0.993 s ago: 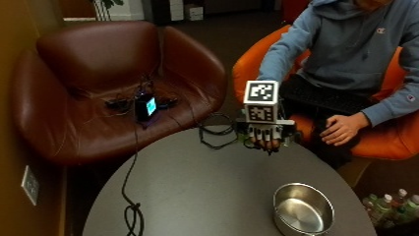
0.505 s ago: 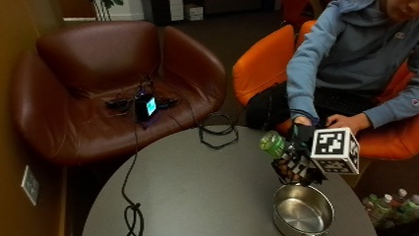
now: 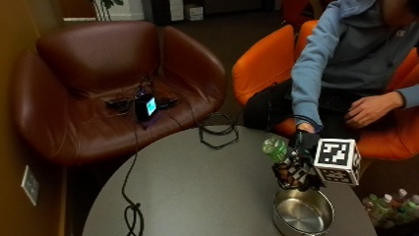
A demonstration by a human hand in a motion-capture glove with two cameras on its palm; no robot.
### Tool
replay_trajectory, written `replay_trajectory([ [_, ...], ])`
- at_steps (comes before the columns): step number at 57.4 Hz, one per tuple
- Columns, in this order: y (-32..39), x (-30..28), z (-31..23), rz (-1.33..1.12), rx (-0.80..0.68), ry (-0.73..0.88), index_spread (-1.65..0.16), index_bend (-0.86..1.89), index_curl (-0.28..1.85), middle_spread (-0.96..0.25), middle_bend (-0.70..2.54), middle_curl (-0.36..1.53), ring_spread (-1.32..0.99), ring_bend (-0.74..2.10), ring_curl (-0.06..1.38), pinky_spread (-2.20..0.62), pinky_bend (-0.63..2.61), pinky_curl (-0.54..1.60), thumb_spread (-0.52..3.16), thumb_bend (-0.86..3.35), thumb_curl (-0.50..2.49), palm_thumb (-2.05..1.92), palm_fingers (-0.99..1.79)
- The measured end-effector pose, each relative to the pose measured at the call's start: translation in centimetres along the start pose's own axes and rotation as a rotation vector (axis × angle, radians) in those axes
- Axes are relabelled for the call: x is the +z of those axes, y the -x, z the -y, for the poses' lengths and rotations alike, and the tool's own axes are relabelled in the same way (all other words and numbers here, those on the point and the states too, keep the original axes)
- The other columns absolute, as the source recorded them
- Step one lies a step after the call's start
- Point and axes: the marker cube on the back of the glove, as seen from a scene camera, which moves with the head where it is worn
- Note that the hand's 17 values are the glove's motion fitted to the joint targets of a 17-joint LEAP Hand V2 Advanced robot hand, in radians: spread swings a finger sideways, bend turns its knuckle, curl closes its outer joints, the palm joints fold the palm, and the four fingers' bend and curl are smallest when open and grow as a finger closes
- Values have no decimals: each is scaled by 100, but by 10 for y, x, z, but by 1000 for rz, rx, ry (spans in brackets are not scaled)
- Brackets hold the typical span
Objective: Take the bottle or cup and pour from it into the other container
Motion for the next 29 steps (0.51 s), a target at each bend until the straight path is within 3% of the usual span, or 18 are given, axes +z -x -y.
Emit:
replay_trajectory([
  [29, 11, -6, -5, 54, 7, -14, -30, 19, 54, -14, 48, 52, -22, 46, 50, -31, 25, 42, -15, -3, 70, 112, 126],
])
